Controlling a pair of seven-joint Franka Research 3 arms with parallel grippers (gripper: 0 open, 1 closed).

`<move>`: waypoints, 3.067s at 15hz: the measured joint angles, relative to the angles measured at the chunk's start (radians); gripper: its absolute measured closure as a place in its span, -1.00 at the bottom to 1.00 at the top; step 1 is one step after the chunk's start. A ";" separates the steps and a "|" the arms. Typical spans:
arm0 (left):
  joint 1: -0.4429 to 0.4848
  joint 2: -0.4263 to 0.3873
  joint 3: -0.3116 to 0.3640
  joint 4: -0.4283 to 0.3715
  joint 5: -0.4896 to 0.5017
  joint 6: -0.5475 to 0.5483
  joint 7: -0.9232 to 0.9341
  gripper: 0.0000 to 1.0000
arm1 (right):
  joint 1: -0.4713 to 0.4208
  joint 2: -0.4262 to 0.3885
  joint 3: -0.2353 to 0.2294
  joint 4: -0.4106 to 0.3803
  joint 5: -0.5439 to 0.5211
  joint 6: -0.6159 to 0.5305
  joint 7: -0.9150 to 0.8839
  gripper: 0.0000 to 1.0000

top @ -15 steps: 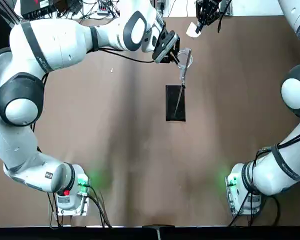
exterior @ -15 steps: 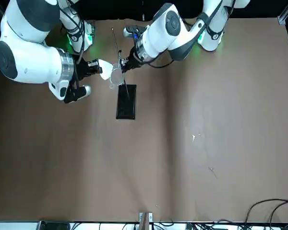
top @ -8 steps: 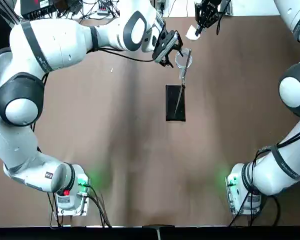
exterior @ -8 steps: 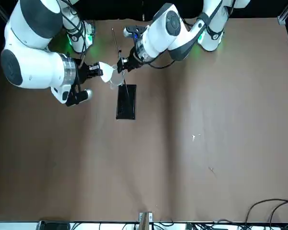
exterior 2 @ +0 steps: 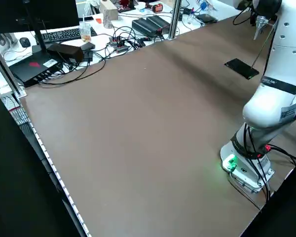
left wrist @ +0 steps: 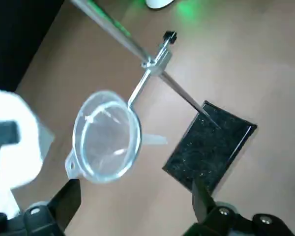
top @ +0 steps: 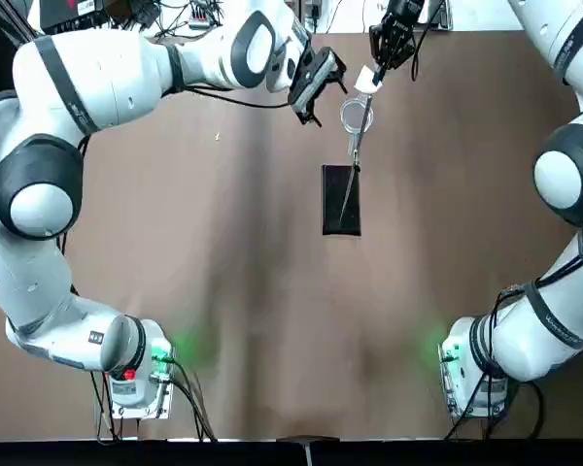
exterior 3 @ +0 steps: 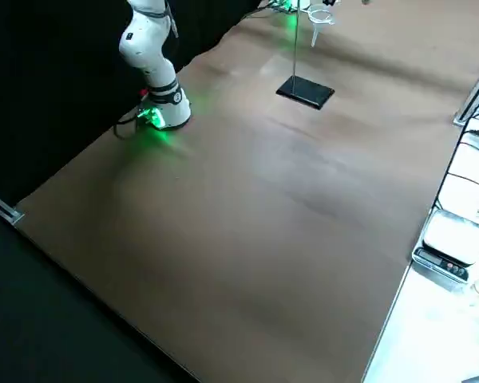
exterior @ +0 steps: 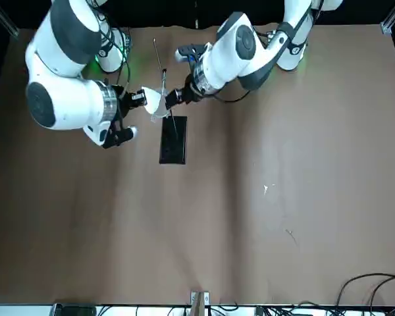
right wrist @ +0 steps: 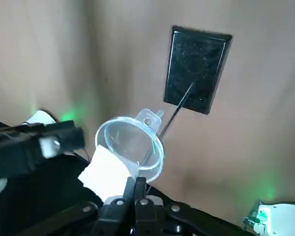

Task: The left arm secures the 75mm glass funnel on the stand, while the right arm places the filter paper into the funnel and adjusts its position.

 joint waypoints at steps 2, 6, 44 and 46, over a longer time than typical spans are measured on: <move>0.023 -0.005 0.000 0.002 0.001 -0.018 -0.091 -1.00 | 0.010 0.017 0.000 -0.002 -0.001 0.003 0.000 0.98; 0.059 -0.039 -0.001 0.008 0.004 -0.054 -0.414 -1.00 | 0.014 0.046 0.000 -0.003 -0.002 0.005 -0.001 0.74; 0.524 -0.330 0.022 0.085 0.595 -0.960 -2.154 -1.00 | -0.334 -0.250 -0.020 -0.206 -0.501 0.218 -0.293 -1.00; 0.529 -0.330 0.022 0.092 0.618 -1.013 -2.159 -1.00 | -0.334 -0.251 -0.020 -0.206 -0.502 0.218 -0.293 -1.00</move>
